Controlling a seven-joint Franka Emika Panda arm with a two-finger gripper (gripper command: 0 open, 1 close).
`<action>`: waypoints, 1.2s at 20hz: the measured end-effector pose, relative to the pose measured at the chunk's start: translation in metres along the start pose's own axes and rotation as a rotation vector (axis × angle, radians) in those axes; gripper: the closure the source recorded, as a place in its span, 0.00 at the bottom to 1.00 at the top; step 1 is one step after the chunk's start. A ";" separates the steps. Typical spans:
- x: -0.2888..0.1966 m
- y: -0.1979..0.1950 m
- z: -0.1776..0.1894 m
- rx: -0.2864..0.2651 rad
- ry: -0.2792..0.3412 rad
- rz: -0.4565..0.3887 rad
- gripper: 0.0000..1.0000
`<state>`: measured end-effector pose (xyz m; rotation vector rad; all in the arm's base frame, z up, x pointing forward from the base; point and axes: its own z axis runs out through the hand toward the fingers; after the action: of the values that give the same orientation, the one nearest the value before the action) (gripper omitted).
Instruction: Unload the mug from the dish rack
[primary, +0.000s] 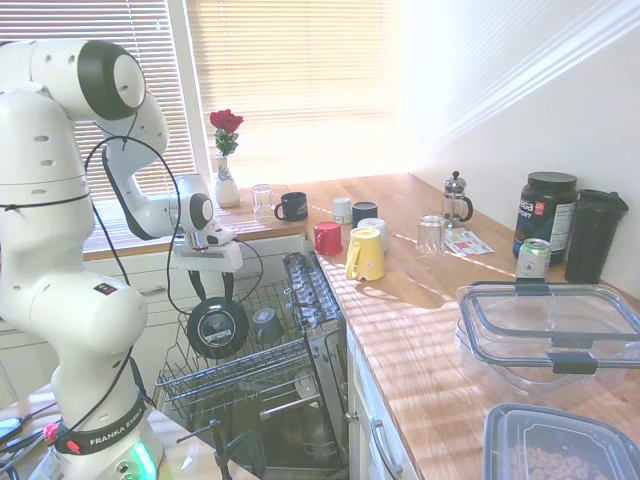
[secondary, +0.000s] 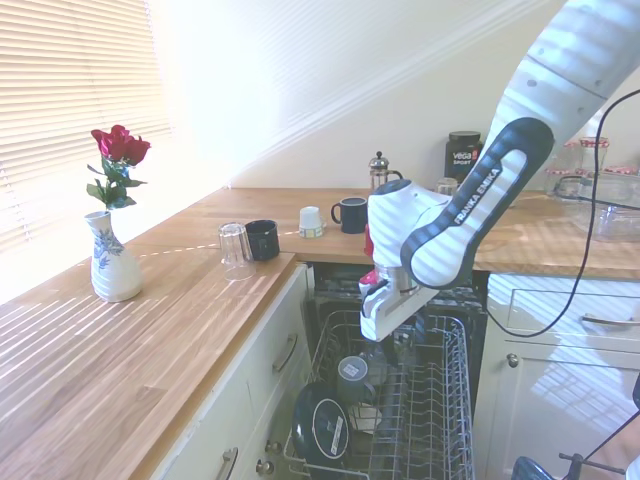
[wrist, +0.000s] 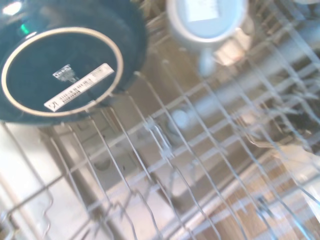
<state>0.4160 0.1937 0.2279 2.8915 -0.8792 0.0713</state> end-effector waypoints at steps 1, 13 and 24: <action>0.005 -0.007 0.013 -0.005 0.012 0.005 0.00; 0.071 -0.044 0.110 -0.045 0.046 -0.043 0.00; 0.103 -0.073 0.188 0.006 0.050 -0.117 0.00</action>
<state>0.5441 0.1729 0.0428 2.9253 -0.7017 0.1345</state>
